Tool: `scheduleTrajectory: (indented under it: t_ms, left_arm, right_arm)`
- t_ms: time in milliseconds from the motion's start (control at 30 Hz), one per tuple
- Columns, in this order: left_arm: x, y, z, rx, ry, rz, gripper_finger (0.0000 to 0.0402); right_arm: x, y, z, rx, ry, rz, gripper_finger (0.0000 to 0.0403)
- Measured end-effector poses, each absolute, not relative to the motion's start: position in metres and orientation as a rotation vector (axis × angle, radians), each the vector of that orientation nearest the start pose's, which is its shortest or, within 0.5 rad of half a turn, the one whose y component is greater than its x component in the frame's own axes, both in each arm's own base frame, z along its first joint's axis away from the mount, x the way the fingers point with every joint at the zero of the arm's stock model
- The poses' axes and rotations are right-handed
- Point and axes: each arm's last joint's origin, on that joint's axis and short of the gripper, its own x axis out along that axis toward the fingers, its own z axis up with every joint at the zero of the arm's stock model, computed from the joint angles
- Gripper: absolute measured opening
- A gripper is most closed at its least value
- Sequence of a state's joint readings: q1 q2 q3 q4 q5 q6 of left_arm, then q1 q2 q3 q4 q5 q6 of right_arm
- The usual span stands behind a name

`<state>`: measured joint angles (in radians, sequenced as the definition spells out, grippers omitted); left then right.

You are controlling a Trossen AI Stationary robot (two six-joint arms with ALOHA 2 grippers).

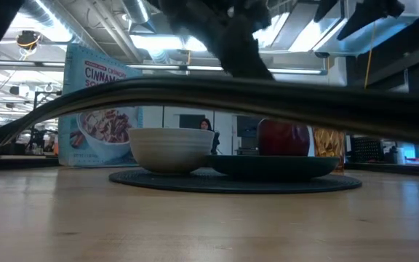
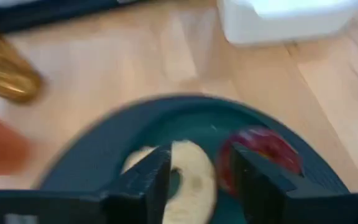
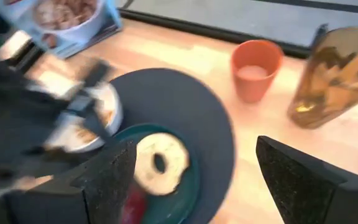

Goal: Arrange a breakfast setting
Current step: Put the orange cup to the top right of the white bowl on the blue table mat

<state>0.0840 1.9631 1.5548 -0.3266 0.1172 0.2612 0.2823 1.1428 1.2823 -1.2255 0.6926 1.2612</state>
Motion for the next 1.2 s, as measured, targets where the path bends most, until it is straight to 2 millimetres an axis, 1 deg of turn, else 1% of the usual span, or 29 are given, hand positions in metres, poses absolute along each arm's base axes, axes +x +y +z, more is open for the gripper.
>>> scheduleTrajectory:
  t_ms: [133,167,300,400,467,633,700,800,867,967,1033,1200]
  left_arm:
    - [0.421,0.047,0.282,0.172,0.663,-0.001,0.0182]
    - [0.414,0.052,0.294,0.157,0.636,0.027,0.0184]
    - [0.390,0.076,0.332,0.059,0.542,0.126,0.0184]
    - [0.370,0.092,0.354,-0.021,0.475,0.170,0.0183]
    - [0.359,0.101,0.365,-0.052,0.452,0.199,0.0183]
    - [0.328,0.111,0.392,-0.080,0.400,0.299,0.0183]
    - [0.317,0.112,0.398,-0.087,0.410,0.343,0.0183]
    - [0.307,0.110,0.403,-0.086,0.429,0.379,0.0183]
    - [0.304,0.110,0.405,-0.080,0.423,0.398,0.0183]
    - [0.305,0.110,0.403,-0.079,0.438,0.404,0.0183]
    - [0.306,0.113,0.400,-0.084,0.450,0.409,0.0183]
    - [0.309,0.114,0.392,-0.119,0.498,0.419,0.0183]
  right_arm:
    - [0.178,0.006,0.363,0.635,0.579,-0.932,0.0318]
    - [0.177,-0.002,0.364,0.636,0.588,-0.940,0.0318]
    - [0.179,-0.032,0.366,0.627,0.637,-0.936,0.0318]
    - [0.184,-0.056,0.365,0.622,0.658,-0.917,0.0318]
    - [0.186,-0.071,0.363,0.611,0.676,-0.931,0.0318]
    - [0.179,-0.105,0.356,0.589,0.729,-1.033,0.0318]
    - [0.177,-0.116,0.354,0.585,0.749,-1.035,0.0318]
    - [0.183,-0.132,0.351,0.551,0.769,-0.933,0.0318]
    - [0.192,-0.142,0.347,0.516,0.763,-0.864,0.0318]
    - [0.211,-0.157,0.339,0.450,0.745,-0.829,0.0318]
    - [0.224,-0.167,0.329,0.395,0.766,-0.815,0.0318]
    - [0.249,-0.186,0.299,0.251,0.967,-0.772,0.0318]
